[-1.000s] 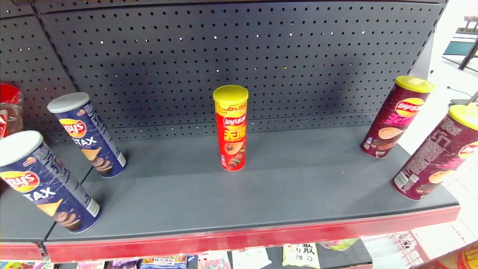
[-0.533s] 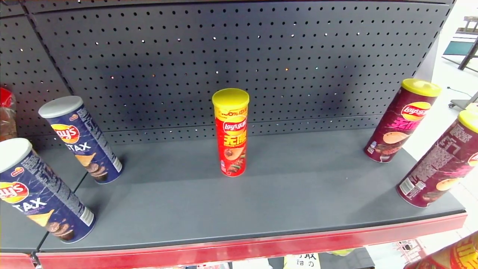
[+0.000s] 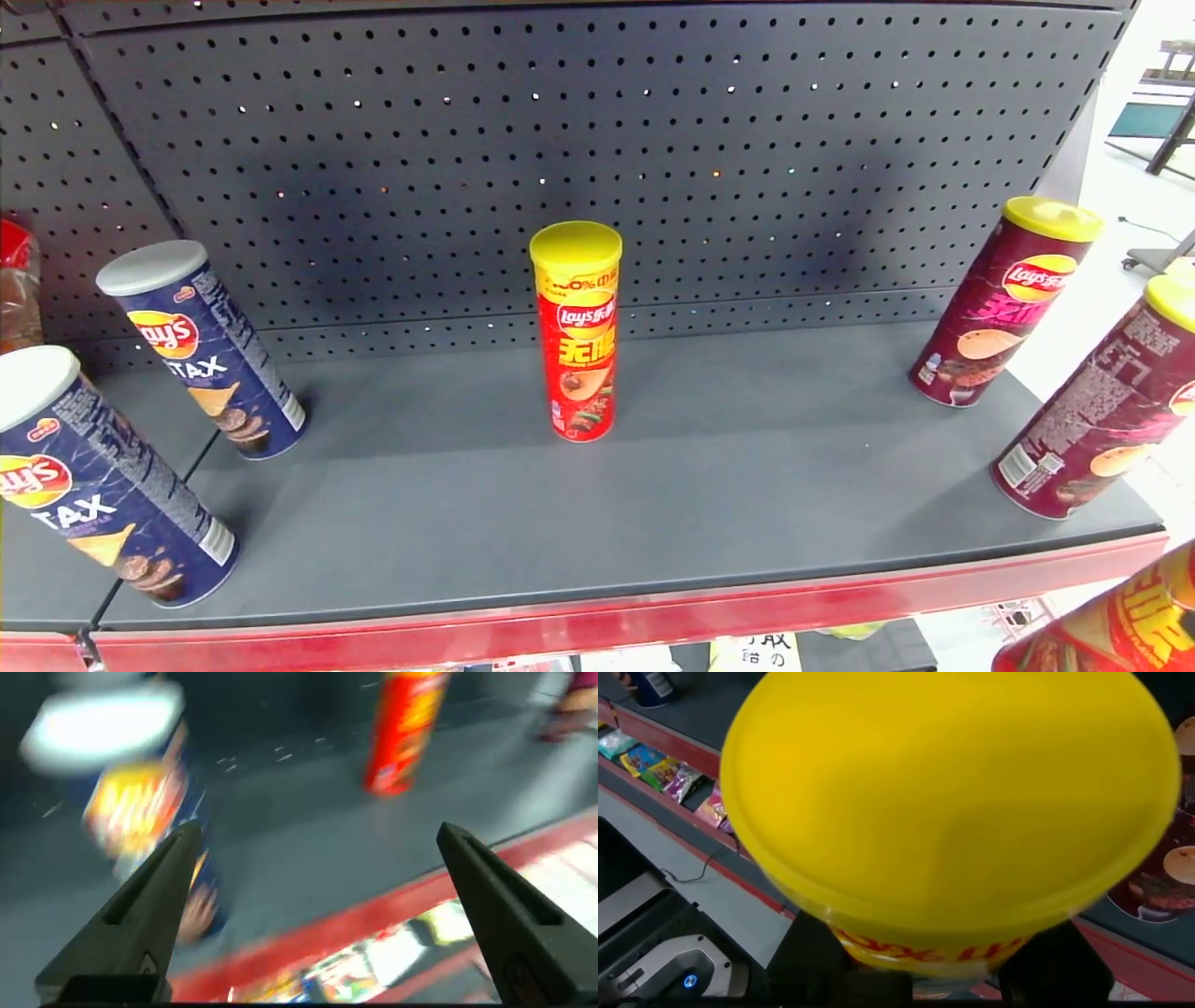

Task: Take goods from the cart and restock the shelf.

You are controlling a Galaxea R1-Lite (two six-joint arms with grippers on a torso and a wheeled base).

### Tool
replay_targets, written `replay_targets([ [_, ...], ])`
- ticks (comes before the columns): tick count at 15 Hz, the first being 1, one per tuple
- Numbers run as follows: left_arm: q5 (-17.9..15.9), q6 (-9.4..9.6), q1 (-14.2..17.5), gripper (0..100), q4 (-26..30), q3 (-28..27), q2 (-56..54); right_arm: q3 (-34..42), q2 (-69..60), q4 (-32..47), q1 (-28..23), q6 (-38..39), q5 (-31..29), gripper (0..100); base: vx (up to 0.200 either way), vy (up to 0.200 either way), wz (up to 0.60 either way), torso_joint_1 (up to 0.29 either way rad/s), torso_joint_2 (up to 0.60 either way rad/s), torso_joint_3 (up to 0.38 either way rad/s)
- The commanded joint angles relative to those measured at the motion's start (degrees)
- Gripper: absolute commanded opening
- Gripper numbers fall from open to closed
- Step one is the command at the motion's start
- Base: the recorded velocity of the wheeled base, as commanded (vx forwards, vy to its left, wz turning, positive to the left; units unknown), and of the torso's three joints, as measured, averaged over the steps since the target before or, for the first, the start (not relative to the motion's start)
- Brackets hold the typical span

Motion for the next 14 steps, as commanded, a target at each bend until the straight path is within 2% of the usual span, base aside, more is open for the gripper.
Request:
replay_targets([
  [1,-10.2,2.24,-3.3,100,-2.2,-17.5,27.8,-0.7,2.0,0.0,0.0,-0.2,0.0,0,0.0,0.0,0.0,0.0,0.0,0.0],
  [2,-12.9,5.4,-7.5,100,-8.9,-19.7,37.5,-1.6,2.9,0.0,0.0,-0.2,0.0,0,0.0,0.0,0.0,0.0,0.0,0.0],
  [3,-13.0,5.66,-9.9,100,-11.9,-19.7,41.1,-2.2,3.4,0.0,0.0,-0.2,0.0,0,0.0,0.0,0.0,0.0,0.0,0.0],
  [7,-13.0,6.01,-20.0,100,-12.8,-20.2,50.5,-3.6,4.4,0.0,0.0,-0.2,-0.2,0,0.0,0.0,0.0,0.0,0.0,0.0],
  [9,-12.8,6.45,-22.0,100,-14.7,-21.2,54.9,-3.3,4.2,0.0,0.0,-0.2,-0.2,0,0.0,0.0,0.0,0.0,0.0,0.0],
  [11,-12.3,9.27,-22.7,100,-17.7,-24.1,61.6,-2.9,3.7,0.0,0.0,-0.1,-0.2,0,0.0,0.0,0.0,0.0,0.0,0.0],
  [14,-10.2,9.71,-22.8,100,-17.9,-29.8,67.6,-2.9,3.3,0.0,0.0,-0.1,-0.2,0,0.0,0.0,0.0,0.0,0.0,0.0],
])
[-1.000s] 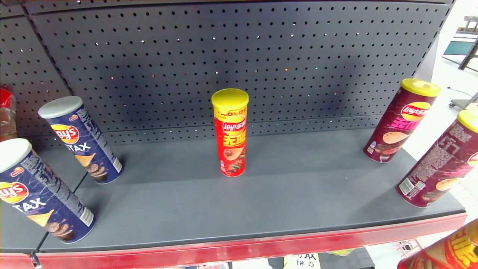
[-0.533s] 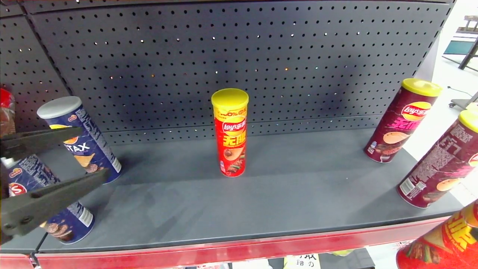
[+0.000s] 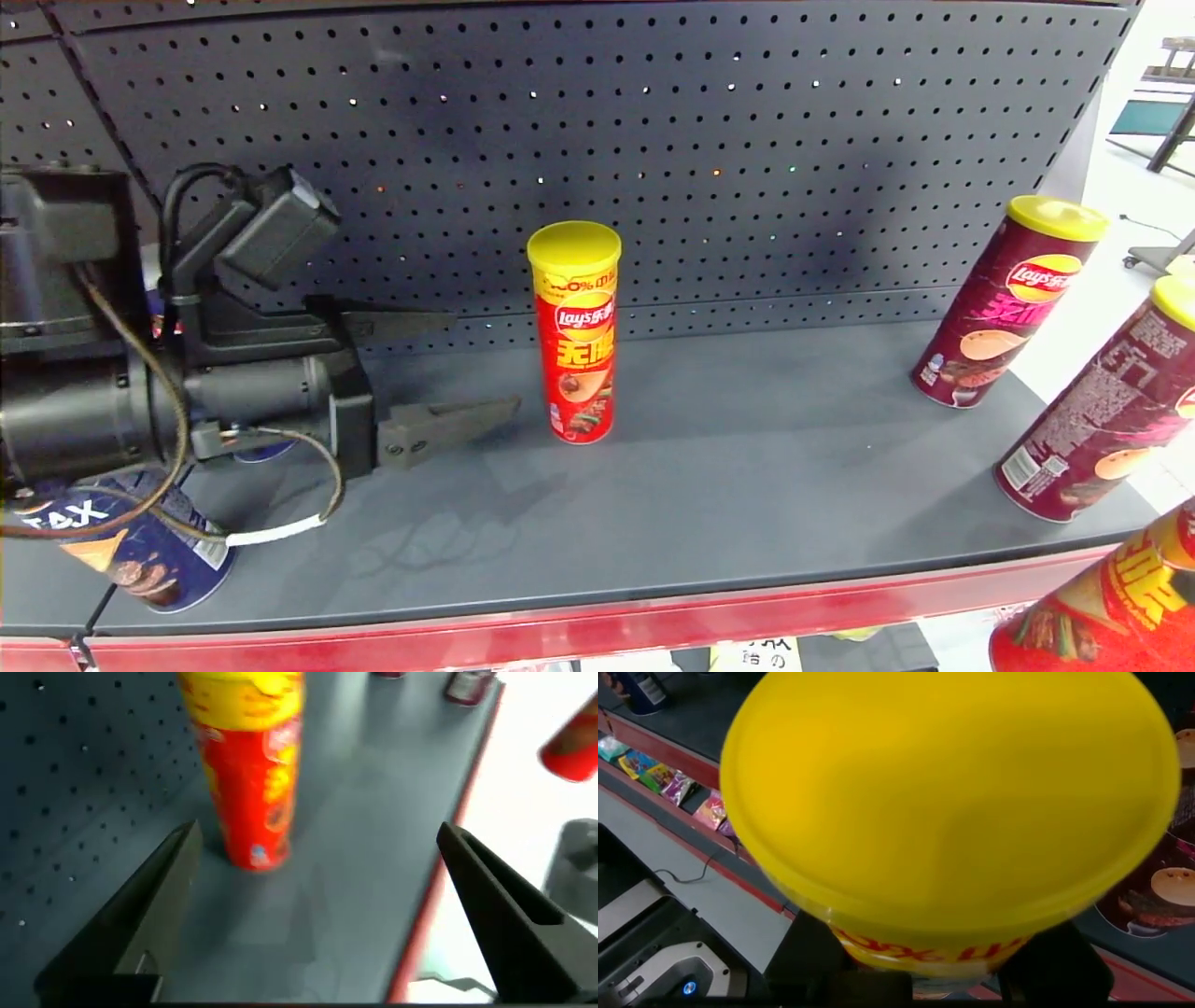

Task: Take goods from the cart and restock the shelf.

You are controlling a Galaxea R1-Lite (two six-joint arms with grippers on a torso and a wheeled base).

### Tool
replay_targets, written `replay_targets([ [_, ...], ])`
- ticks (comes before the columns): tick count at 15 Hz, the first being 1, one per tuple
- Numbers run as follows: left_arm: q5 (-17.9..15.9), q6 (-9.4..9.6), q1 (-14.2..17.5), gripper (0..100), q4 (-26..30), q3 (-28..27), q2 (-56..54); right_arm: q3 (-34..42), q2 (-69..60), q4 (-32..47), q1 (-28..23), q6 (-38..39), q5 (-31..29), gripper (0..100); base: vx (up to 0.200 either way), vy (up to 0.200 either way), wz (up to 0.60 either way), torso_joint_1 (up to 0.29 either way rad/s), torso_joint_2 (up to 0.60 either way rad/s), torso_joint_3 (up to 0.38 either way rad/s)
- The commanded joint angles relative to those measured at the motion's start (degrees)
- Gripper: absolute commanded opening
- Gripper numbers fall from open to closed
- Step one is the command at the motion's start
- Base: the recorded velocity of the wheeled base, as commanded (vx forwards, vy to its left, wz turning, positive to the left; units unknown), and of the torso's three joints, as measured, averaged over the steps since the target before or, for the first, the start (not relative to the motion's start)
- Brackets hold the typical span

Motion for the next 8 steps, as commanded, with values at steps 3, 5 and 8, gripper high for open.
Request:
replay_targets([
  [3,1.5,0.1,-1.2,100,-0.1,-7.4,10.0,0.0,-0.3,0.0,0.0,0.0,0.0,0,0.0,0.0,0.0,0.0,0.0,0.0],
  [5,2.1,0.19,-1.7,100,-0.3,-9.3,12.2,0.1,-0.2,0.0,0.0,0.0,0.0,0,0.0,0.0,0.0,0.0,0.0,0.0],
  [8,2.4,0.1,-3.1,100,-0.3,-12.2,14.8,0.2,-0.1,0.0,0.0,0.0,0.0,0,0.0,0.0,0.0,0.0,0.0,0.0],
])
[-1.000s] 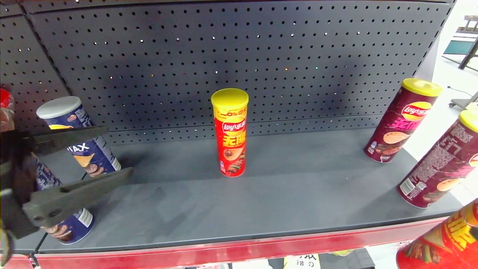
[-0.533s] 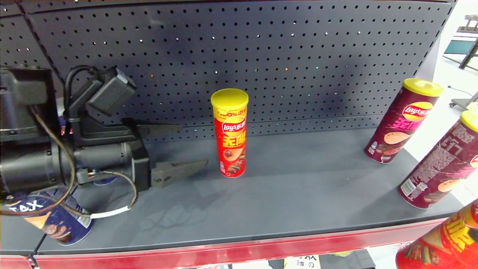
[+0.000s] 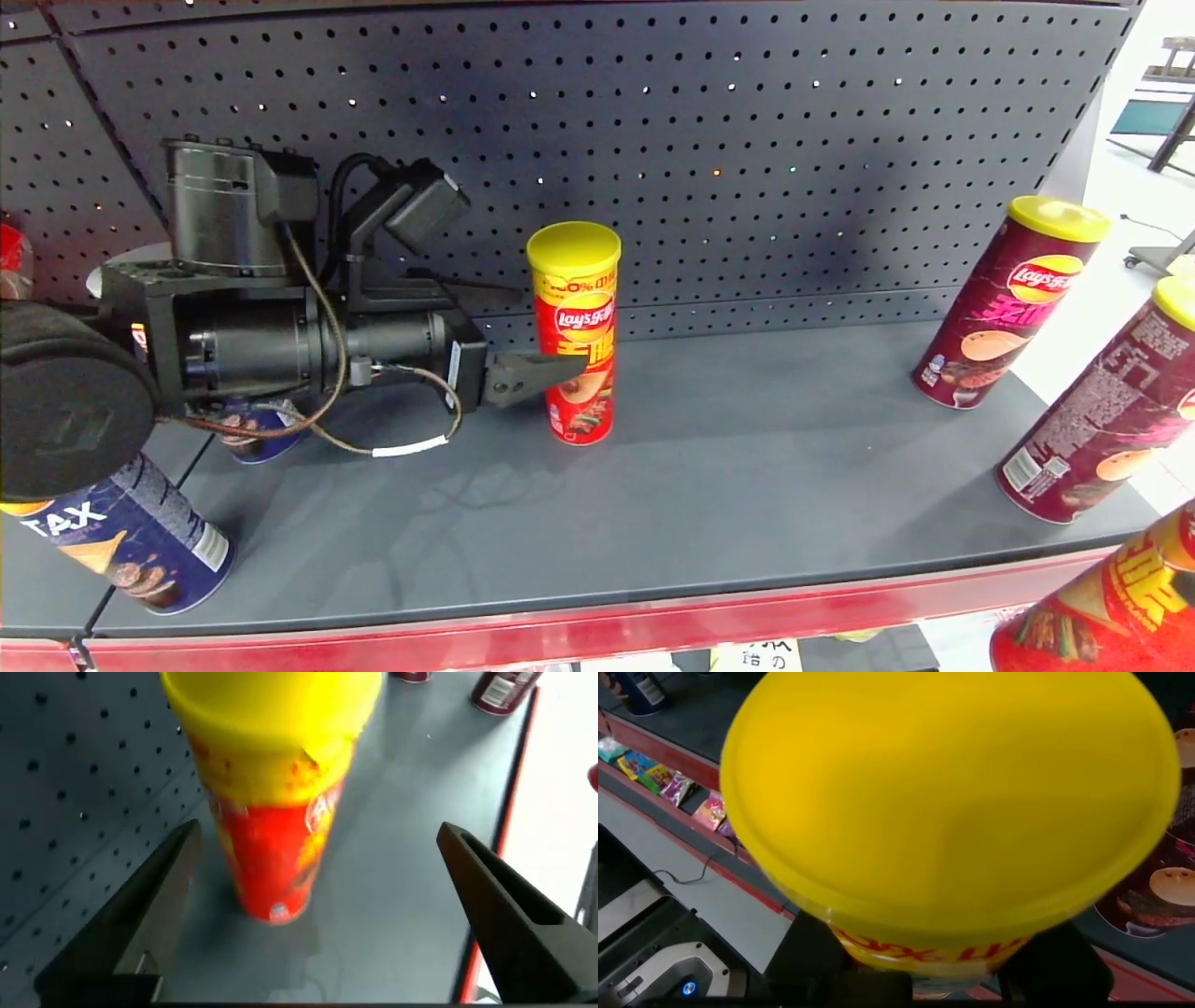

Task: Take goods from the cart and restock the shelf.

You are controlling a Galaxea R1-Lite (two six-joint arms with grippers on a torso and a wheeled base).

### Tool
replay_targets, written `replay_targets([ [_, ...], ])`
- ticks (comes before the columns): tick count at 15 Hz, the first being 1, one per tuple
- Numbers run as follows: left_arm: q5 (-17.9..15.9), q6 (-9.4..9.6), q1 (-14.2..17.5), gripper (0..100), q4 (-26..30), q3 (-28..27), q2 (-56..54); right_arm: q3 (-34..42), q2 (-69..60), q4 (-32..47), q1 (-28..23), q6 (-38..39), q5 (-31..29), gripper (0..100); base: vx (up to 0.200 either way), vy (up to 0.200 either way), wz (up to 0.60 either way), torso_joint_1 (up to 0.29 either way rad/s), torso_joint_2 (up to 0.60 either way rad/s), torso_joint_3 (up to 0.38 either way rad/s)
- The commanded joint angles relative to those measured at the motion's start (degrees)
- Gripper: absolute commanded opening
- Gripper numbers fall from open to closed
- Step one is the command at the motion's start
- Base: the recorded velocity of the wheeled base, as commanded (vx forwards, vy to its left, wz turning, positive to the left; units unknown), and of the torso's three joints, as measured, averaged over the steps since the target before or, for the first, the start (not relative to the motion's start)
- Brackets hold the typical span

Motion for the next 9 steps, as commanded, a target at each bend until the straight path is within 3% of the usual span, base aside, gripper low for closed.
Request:
replay_targets([
  [1,0.3,-0.01,-0.4,100,0.0,-1.9,3.0,0.1,0.1,0.0,0.0,0.0,0.0,0,0.0,0.0,0.0,0.0,0.0,0.0],
  [9,1.1,-0.01,-1.7,100,0.1,-9.1,9.0,0.2,0.5,0.0,0.0,0.0,0.0,0,0.0,0.0,0.0,0.0,0.0,0.0],
])
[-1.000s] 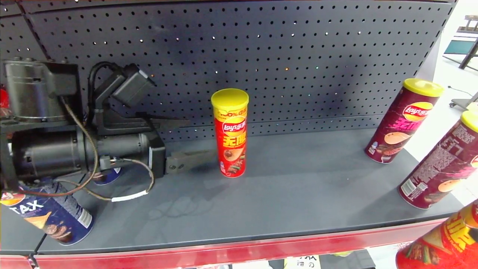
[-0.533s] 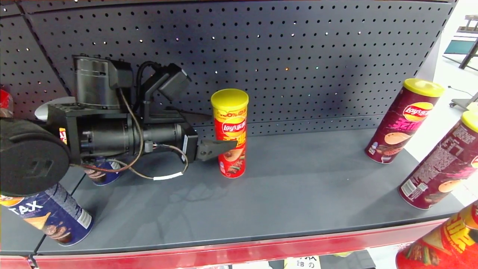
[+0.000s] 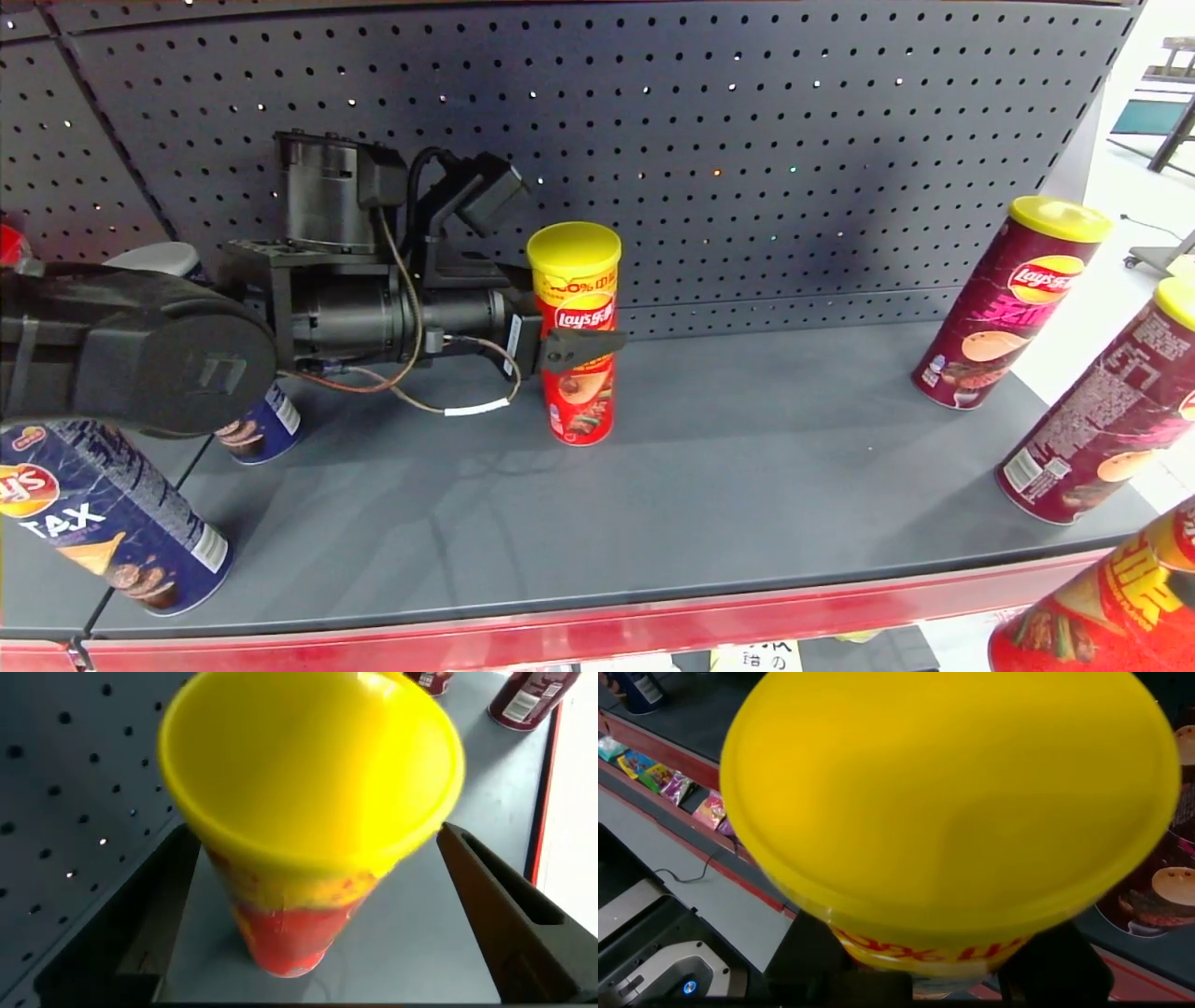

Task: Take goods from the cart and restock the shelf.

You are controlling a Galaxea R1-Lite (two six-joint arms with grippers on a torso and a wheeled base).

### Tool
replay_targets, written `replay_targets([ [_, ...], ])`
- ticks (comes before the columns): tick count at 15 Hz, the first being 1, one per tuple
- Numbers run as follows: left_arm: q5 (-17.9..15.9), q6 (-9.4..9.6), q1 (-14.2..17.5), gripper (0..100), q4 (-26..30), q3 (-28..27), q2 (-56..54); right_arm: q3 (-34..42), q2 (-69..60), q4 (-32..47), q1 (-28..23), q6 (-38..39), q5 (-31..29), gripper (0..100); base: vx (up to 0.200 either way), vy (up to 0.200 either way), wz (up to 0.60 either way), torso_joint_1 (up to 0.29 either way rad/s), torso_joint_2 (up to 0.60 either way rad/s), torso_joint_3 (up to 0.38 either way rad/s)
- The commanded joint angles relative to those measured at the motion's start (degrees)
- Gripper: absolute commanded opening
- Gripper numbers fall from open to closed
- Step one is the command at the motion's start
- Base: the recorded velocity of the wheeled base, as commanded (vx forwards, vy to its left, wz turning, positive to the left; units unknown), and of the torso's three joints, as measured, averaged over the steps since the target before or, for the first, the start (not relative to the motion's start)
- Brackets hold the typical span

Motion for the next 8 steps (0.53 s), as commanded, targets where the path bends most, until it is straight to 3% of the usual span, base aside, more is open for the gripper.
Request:
replay_targets([
  [1,0.0,-0.01,-0.4,100,0.1,-0.5,1.0,0.1,0.1,0.0,0.0,0.0,0.0,0,0.0,0.0,0.0,0.0,0.0,0.0],
  [8,0.6,-0.1,-0.4,100,0.1,-2.9,3.3,0.0,0.1,0.0,0.0,0.0,0.0,0,0.0,0.0,0.0,0.0,0.0,0.0],
])
